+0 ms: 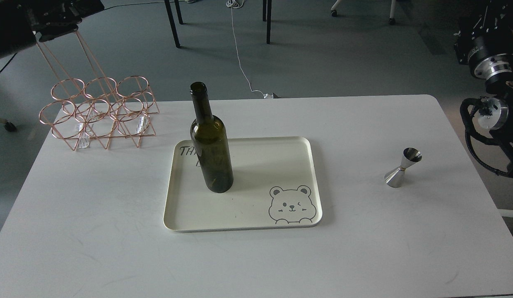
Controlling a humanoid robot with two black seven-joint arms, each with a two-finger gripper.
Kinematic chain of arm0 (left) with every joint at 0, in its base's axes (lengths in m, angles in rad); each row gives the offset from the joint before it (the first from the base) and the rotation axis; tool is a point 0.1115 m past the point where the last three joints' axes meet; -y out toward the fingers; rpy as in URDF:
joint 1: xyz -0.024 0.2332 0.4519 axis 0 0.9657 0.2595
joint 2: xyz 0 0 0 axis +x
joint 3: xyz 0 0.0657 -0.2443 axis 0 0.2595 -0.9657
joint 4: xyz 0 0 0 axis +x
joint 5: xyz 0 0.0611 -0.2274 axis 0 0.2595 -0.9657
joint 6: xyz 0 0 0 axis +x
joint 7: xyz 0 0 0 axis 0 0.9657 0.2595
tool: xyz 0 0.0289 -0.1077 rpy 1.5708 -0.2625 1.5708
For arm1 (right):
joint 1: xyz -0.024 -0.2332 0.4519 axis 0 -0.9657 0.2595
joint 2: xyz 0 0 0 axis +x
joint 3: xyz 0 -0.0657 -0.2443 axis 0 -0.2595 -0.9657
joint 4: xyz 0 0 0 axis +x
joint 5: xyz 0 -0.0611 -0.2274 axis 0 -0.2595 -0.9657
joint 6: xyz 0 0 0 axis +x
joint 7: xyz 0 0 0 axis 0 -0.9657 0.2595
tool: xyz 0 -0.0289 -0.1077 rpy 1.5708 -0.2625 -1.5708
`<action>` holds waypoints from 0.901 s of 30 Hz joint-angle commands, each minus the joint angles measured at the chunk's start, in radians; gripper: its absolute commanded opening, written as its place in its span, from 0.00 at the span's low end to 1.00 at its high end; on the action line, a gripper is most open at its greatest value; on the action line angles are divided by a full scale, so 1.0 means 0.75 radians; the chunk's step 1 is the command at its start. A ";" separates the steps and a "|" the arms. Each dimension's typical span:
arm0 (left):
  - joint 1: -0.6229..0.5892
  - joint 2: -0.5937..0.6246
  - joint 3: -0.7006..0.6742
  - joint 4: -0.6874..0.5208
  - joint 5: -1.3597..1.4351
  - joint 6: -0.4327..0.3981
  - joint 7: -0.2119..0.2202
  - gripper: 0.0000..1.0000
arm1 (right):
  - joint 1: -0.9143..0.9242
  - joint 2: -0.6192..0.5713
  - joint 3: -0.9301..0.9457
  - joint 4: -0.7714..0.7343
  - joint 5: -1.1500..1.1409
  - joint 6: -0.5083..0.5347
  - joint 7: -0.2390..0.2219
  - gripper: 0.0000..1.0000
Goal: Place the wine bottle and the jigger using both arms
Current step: 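Reach the left gripper to the neck of the wine bottle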
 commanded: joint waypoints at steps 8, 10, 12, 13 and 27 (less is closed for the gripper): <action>0.017 -0.010 0.191 -0.192 0.597 0.169 0.012 0.98 | -0.030 -0.047 0.027 -0.003 0.201 0.167 0.000 0.97; 0.013 -0.039 0.212 -0.201 0.620 0.193 0.010 0.98 | -0.030 -0.059 0.042 -0.005 0.206 0.200 0.000 0.97; 0.013 -0.068 0.220 -0.199 0.695 0.194 0.010 0.98 | -0.030 -0.065 0.056 -0.005 0.206 0.210 0.000 0.97; 0.021 -0.076 0.224 -0.199 0.760 0.194 0.008 0.98 | -0.030 -0.065 0.062 -0.005 0.206 0.213 0.000 0.97; 0.046 -0.235 0.300 -0.213 0.971 0.210 0.008 0.97 | -0.030 -0.065 0.070 -0.001 0.208 0.215 0.000 0.97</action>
